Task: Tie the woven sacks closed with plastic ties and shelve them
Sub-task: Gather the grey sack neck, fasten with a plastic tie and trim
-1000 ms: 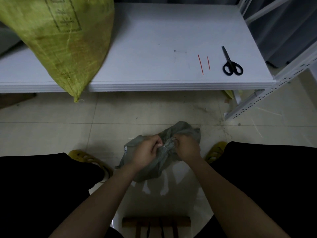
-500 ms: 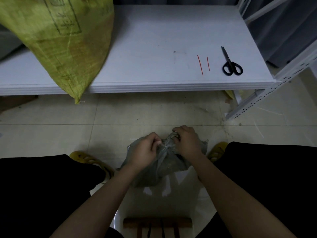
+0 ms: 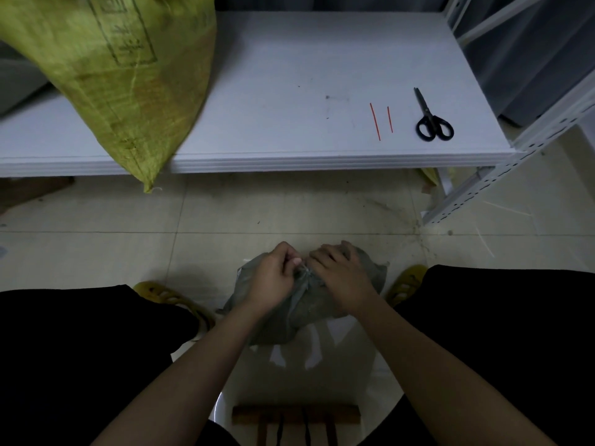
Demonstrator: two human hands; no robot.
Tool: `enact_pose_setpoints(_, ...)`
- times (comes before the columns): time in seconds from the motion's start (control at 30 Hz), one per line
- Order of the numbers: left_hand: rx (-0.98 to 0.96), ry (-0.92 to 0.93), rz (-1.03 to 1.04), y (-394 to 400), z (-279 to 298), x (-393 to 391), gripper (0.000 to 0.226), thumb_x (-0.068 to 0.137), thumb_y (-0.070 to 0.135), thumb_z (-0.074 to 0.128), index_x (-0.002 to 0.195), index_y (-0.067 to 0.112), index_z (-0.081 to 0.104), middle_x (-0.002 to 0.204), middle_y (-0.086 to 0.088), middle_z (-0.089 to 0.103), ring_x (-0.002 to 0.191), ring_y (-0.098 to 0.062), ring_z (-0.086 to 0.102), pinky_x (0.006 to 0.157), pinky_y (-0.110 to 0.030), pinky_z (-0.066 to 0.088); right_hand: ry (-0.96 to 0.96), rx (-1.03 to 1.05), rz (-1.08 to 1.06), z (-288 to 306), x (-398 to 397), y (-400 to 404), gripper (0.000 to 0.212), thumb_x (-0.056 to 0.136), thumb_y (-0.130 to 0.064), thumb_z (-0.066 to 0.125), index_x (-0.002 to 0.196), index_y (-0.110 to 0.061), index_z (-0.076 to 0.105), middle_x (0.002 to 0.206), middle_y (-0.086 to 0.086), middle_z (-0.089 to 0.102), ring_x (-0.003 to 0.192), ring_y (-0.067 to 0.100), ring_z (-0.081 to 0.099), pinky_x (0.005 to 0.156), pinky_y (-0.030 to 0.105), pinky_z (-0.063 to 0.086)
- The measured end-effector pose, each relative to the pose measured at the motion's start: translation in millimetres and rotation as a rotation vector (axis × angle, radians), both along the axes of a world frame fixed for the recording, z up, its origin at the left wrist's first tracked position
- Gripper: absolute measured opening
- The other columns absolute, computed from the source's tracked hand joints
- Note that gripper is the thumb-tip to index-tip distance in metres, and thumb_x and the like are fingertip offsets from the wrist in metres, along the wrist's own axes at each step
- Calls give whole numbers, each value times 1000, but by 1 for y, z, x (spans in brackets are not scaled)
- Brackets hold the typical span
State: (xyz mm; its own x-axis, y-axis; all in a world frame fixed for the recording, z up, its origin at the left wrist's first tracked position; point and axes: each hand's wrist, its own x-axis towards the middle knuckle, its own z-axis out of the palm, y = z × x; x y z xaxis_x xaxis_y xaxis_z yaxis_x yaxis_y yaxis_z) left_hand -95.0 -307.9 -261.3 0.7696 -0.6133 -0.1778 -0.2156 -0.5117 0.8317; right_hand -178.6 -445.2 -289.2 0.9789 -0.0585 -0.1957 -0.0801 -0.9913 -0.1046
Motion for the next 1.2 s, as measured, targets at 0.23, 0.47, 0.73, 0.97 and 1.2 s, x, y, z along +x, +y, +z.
enact_pose_setpoints(0.23, -56, -14, 10, -7, -3, 3, 15, 96, 3, 43, 84, 12, 45, 74, 9, 61, 70, 4, 55, 65, -12, 41, -159, -65, 31, -3, 5, -10, 29, 65, -29, 74, 92, -19, 71, 79, 3, 67, 66, 23, 64, 55, 29, 50)
enact_pose_setpoints(0.47, -90, -20, -69, -16, -3, 6, 32, 96, 3, 40, 76, 28, 38, 71, 5, 59, 70, -12, 59, 74, -30, 48, -101, 302, -299, 3, 4, -8, 29, 95, -26, 47, 117, -14, 61, 100, 14, 62, 93, 32, 58, 72, 34, 43)
enact_pose_setpoints(0.73, -160, 91, 114, -11, -6, 6, 29, 97, 2, 40, 76, 21, 40, 69, 2, 58, 62, 5, 56, 69, -14, 46, -236, 713, -655, 0, 8, 6, 17, 89, -20, 60, 91, -7, 70, 86, 13, 71, 81, 27, 65, 67, 31, 46)
enact_pose_setpoints(0.97, 147, 156, -70, -14, 8, 28, 8, 95, 22, 52, 89, 16, 54, 89, -1, 60, 86, -15, 57, 69, -20, 39, -224, 735, -581, -6, -3, 19, 21, 88, -22, 62, 100, -6, 68, 95, 13, 71, 86, 27, 66, 74, 32, 51)
enact_pose_setpoints(1.2, 703, -233, -380, -27, 7, 18, 29, 99, 19, 41, 117, 5, 59, 123, -15, 59, 111, -27, 57, 88, -29, 43, -214, 743, -578, -7, -6, 25, 30, 89, -26, 61, 115, -12, 55, 99, 9, 70, 88, 24, 65, 71, 31, 50)
